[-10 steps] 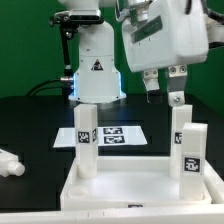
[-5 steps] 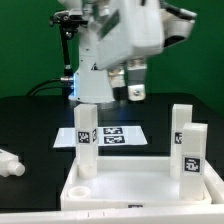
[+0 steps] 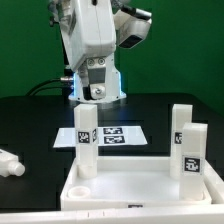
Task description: Assemble desk
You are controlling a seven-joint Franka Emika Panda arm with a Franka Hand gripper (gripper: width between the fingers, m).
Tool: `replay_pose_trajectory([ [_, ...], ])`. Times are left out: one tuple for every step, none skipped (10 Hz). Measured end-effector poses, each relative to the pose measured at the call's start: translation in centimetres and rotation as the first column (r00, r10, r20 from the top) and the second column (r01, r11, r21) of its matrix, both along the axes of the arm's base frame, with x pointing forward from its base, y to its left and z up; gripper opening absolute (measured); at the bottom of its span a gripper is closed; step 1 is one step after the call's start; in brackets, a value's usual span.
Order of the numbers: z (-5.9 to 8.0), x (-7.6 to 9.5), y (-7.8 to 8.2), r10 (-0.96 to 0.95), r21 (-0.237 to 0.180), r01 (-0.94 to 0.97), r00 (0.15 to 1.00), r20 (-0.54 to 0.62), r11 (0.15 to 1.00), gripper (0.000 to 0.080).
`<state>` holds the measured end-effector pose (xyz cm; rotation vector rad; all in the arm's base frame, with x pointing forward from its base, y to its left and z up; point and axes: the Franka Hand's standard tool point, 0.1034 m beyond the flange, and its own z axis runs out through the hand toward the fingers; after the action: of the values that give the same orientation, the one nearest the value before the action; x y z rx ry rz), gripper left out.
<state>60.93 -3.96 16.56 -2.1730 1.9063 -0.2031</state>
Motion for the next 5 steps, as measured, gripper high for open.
replay_pose_trajectory([
  [-0.1,-0.2,-1.5,-0.026,0.010,0.026,1.000,0.005,1.000,0.0649],
  [-0.4,-0.8,-3.9,-0.030,0.011,0.030,0.999,0.015,1.000,0.0649],
  [-1.2,-1.9,-6.5,-0.038,0.009,0.037,0.999,0.016,0.999,0.0649],
  [-2.2,-2.8,-8.8,-0.054,0.001,0.054,0.998,0.017,0.999,0.0649],
  [-2.9,-3.1,-9.5,-0.078,-0.004,0.078,0.997,0.006,0.997,0.0649],
])
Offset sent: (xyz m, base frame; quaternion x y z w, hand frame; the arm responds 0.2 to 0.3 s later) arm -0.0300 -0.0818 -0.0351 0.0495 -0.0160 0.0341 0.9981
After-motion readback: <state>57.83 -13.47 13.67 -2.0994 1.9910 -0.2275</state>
